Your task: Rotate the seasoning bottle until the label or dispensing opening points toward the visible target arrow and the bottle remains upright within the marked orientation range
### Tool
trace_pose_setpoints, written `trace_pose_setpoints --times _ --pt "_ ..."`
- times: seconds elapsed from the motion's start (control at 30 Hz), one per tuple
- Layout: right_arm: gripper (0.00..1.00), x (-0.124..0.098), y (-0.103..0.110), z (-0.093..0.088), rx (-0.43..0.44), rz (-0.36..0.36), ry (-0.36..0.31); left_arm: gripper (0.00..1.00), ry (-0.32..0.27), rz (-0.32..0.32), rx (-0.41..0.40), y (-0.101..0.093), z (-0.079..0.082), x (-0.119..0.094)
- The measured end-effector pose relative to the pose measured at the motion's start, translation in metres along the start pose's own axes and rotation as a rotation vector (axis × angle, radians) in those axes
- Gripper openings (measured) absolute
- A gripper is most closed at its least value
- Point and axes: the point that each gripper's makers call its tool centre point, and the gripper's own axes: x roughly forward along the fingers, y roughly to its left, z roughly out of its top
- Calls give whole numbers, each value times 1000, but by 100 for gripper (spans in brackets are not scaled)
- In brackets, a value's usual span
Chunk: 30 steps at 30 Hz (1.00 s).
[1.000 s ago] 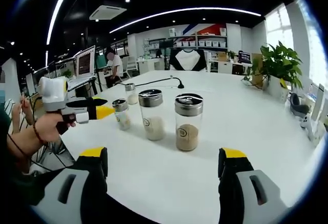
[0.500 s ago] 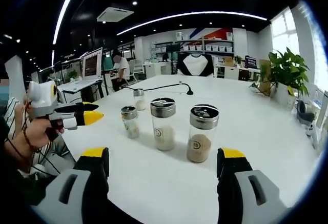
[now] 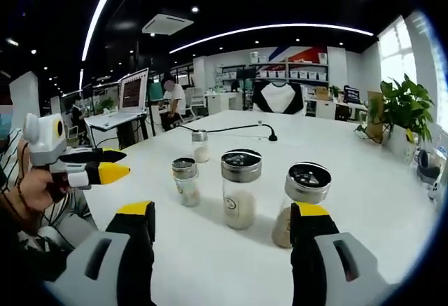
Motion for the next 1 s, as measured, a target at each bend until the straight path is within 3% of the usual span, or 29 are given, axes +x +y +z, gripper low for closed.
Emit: trace_pose_setpoints --times 0.37,0.47,0.7,1.0 --pt "74 23 2 3 -4 4 -15 41 -23 1 -21 4 10 -5" --pt "65 31 0 5 -6 -28 -36 41 -26 -1 -24 5 11 -5" --pt "61 48 -5 3 11 -64 -41 39 -50 -12 -22 4 23 -7" --pt "54 65 -13 6 -27 -103 -30 39 -53 -7 -25 5 24 -9"
